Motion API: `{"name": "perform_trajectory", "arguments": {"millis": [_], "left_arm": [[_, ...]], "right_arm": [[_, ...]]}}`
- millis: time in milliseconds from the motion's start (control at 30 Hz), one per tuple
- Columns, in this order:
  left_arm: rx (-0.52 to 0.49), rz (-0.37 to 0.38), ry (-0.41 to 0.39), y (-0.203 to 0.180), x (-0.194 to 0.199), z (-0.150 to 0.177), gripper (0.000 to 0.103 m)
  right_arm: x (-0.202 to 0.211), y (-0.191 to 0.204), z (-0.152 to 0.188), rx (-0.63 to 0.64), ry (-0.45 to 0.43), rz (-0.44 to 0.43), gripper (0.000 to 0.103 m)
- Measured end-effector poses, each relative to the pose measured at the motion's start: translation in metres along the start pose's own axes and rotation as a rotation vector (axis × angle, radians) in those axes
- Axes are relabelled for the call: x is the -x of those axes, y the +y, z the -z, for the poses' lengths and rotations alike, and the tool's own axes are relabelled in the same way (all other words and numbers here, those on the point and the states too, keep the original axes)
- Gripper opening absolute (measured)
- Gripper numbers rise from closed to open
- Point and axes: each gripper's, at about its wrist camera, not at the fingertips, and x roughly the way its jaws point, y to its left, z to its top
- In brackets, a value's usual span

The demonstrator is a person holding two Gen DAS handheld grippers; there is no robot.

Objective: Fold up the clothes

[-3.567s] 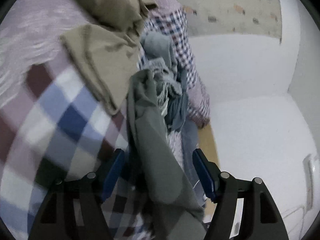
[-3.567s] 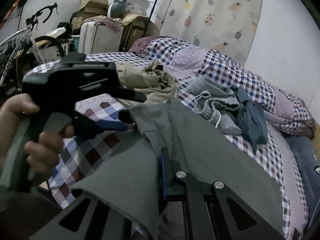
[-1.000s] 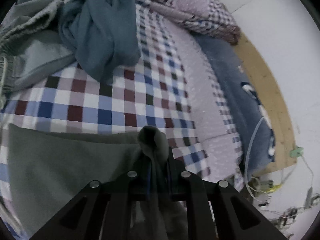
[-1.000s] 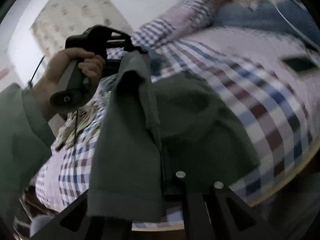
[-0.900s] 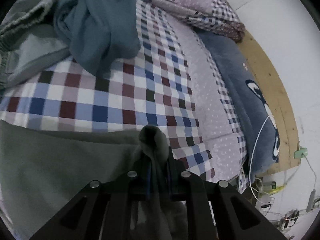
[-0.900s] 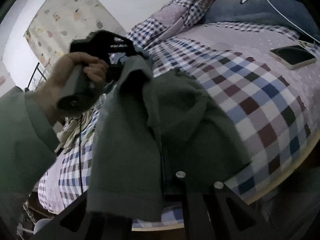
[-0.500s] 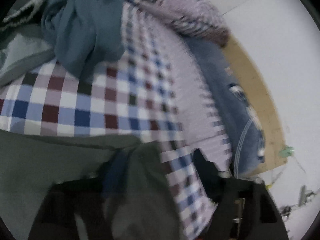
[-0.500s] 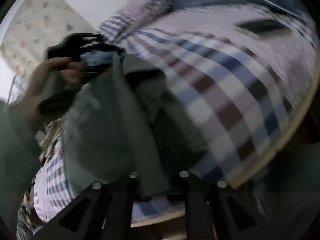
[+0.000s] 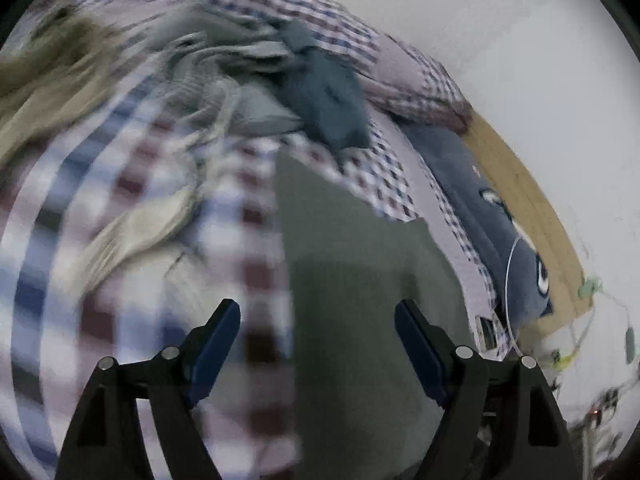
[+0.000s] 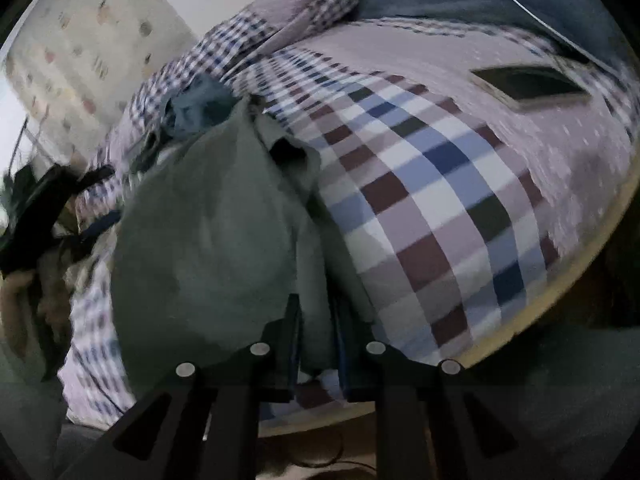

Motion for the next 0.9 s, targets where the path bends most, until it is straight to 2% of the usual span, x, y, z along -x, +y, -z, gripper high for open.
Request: {"name": "perform_trajectory", "arguments": {"millis": [67,100,133,167,233,333,400,433,500,567,600,633,700,767,900], "left_arm": [[-0.027,-0.019,0.011,0.003,0.001,0.008,0.083],[-0.045,-0.032,0.018,0.004,0.001,0.011,0.083],[-0.06,-0.039,0.015,0.005,0.002,0.014,0.083],[-0.072,-0.045,0.008,0.005,0.003,0.016,0.083],[-0.069,-0.035,-0.002,0.007,0.004,0.017,0.083],[-0.05,-0.02,-0.02,0.011,0.004,0.013,0.083],[-0.029,-0.007,-0.037,0.014,0.004,0.009,0.083],[-0.013,-0.001,-0.046,0.015,0.002,0.004,0.083],[0.014,0.002,-0.059,0.015,-0.002,-0.003,0.083],[0.029,0.01,-0.072,0.016,-0.007,-0.014,0.083],[0.033,0.017,-0.075,0.016,-0.009,-0.02,0.083],[0.036,0.021,-0.076,0.016,-0.013,-0.027,0.083],[0.039,0.028,-0.066,0.015,-0.019,-0.038,0.083],[0.038,0.032,-0.065,0.013,-0.025,-0.049,0.083],[-0.028,-0.003,-0.086,0.002,-0.036,-0.067,0.083]], "right_arm": [[-0.006,-0.003,0.0,0.01,0.008,0.009,0.016],[-0.005,-0.003,-0.001,0.007,0.016,-0.003,0.012],[-0.004,-0.004,-0.002,0.001,0.023,-0.02,0.004],[-0.003,-0.004,-0.003,-0.004,0.031,-0.036,0.002],[0.007,-0.01,-0.007,-0.016,0.018,-0.025,0.002],[0.004,-0.027,-0.011,-0.058,0.071,0.011,0.003],[0.003,-0.03,-0.009,-0.037,0.109,0.093,0.011],[0.003,-0.03,-0.007,-0.023,0.128,0.136,0.011],[0.01,-0.029,-0.009,-0.017,0.112,0.162,0.016],[0.018,-0.024,-0.015,-0.01,0.077,0.139,0.027],[0.022,-0.019,-0.021,0.006,0.055,0.108,0.04],[0.024,-0.014,-0.028,0.024,0.032,0.073,0.047],[0.025,0.002,-0.043,0.086,0.002,-0.013,0.048],[0.019,0.019,-0.061,0.154,-0.016,-0.048,0.048],[0.001,0.053,-0.104,0.279,-0.06,-0.112,0.048]]}}
